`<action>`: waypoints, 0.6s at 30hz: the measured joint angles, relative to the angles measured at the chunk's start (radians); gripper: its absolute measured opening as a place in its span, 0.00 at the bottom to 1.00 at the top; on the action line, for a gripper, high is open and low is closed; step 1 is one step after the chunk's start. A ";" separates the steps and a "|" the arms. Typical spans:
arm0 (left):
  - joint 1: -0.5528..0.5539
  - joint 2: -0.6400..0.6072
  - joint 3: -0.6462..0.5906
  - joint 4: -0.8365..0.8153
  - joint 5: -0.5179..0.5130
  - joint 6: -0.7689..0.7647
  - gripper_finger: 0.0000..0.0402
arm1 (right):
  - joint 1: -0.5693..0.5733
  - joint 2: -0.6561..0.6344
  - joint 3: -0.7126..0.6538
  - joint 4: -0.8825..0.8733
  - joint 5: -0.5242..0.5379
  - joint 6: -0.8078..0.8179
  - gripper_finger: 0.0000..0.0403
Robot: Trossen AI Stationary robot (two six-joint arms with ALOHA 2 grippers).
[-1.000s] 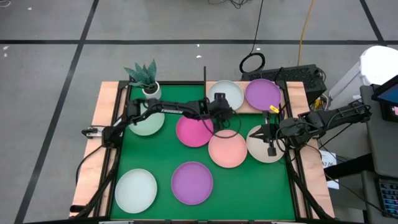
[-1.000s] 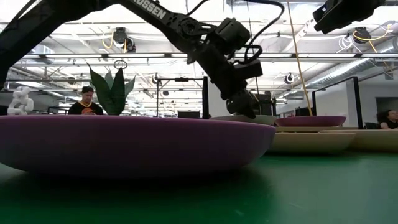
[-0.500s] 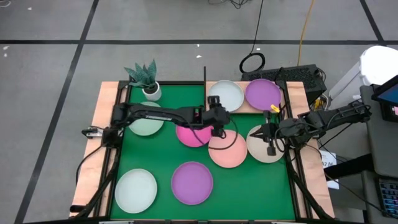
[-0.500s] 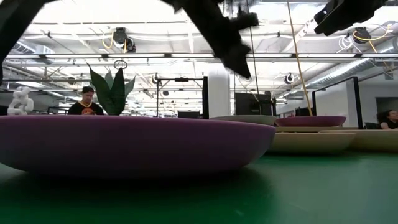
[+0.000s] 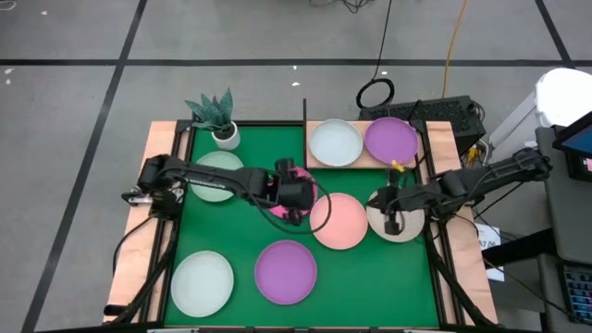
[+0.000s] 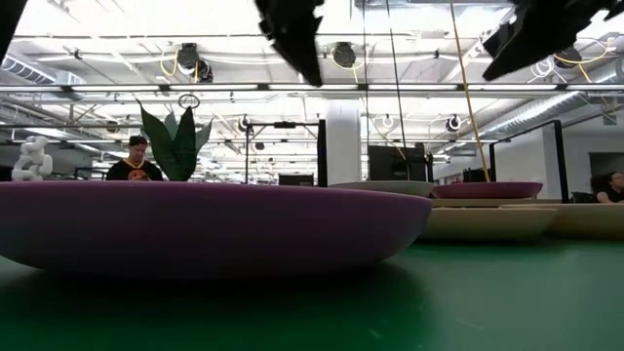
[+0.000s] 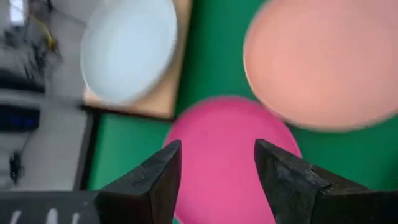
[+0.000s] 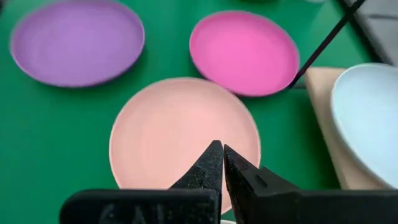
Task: Place and stack plates onto a shelf
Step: Stack the orange plate on top of the purple plate on the shelf
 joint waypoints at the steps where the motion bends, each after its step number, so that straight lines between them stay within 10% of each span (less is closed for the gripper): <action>1: -0.013 -0.002 -0.013 -0.001 0.000 -0.021 0.51 | 0.000 0.022 0.000 0.004 -0.001 0.003 0.00; 18: -0.214 -0.014 -0.331 0.158 0.023 -0.297 0.30 | 0.057 0.361 0.000 0.127 -0.184 0.158 0.05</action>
